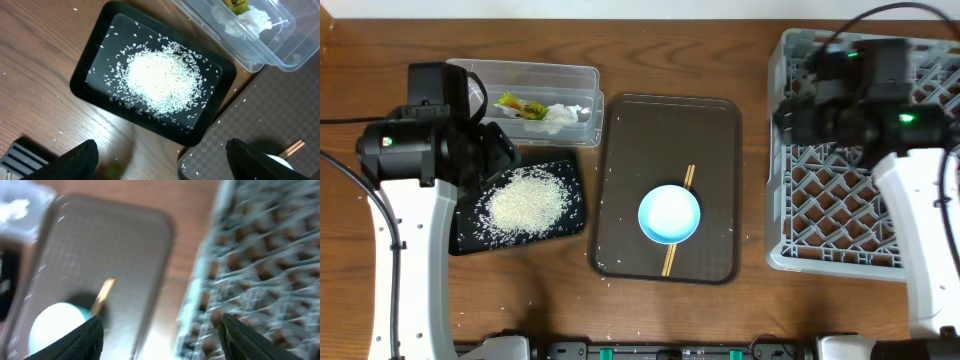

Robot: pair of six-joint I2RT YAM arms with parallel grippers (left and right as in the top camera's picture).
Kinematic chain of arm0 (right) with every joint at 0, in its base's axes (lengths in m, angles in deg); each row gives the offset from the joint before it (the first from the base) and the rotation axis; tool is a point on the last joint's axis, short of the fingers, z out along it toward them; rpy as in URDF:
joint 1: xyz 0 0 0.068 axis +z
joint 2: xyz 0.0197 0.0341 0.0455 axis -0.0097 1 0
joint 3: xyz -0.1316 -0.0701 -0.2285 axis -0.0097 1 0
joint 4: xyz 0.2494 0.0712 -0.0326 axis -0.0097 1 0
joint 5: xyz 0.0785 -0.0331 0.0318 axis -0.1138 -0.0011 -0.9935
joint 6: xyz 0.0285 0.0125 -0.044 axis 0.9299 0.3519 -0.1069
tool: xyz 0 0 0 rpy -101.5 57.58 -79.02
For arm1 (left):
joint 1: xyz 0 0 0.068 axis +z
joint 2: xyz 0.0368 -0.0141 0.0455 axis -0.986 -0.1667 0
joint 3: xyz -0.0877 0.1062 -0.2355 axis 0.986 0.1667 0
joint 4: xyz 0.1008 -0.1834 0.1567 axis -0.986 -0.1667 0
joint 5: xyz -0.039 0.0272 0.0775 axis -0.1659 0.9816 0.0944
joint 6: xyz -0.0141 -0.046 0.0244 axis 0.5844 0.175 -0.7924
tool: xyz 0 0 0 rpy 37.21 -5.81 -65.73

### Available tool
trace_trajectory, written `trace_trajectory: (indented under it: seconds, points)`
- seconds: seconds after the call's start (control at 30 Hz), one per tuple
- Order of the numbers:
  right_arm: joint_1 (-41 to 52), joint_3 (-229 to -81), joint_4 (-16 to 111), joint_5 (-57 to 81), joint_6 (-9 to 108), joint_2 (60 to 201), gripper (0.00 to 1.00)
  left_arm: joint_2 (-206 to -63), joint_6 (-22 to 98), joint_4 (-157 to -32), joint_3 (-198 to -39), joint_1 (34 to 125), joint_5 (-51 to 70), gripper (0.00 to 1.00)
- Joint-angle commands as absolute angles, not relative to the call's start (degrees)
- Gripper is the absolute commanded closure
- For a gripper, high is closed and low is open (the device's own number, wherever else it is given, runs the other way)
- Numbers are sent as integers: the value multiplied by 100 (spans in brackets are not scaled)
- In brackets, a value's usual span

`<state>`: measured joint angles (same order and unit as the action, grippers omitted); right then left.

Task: Sort waste into correct bins and load items into the dishwasher rack
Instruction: 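Reach the right gripper to the light-blue bowl on the brown tray, then grasp the light-blue bowl rim with the right gripper and lift it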

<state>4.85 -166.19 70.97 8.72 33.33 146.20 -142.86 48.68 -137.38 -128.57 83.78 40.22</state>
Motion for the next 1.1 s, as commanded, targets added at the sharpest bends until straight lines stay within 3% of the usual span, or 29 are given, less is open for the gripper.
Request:
trace_trajectory:
  seconds: [0.0, 0.47, 0.57, 0.7, 0.83, 0.93, 1.03, 1.07]
  points:
    - [946, -16573, 7235, 734, 3853, 14830, 30, -14284, 4918, -13812, -12853, 8402, 4031, 16]
    - [2562, -15841, 7213, 542, 4616, 16137, 40, -14284, 4918, -13876, -12853, 8402, 4031, 15]
    - [2811, -15808, 7210, 594, 4686, 16373, 53, -14284, 4916, -13878, -12853, 8404, 4031, 16]
    - [2986, -15806, 7206, 887, 5062, 16673, 60, -14284, 4916, -13878, -12853, 8402, 4031, 16]
    - [3023, -15806, 7206, 909, 5304, 16931, 77, -14284, 4916, -13878, -12853, 8402, 4031, 16]
    - [3021, -15806, 7165, 913, 5344, 17025, 81, -14284, 4916, -13884, -12853, 8402, 4031, 15]
    - [3014, -15808, 7097, 913, 5344, 17020, 99, -14284, 4918, -13895, -12853, 8402, 4031, 15]
    - [3001, -15817, 7066, 913, 5341, 17007, 99, -14284, 4918, -13897, -12853, 8402, 4031, 16]
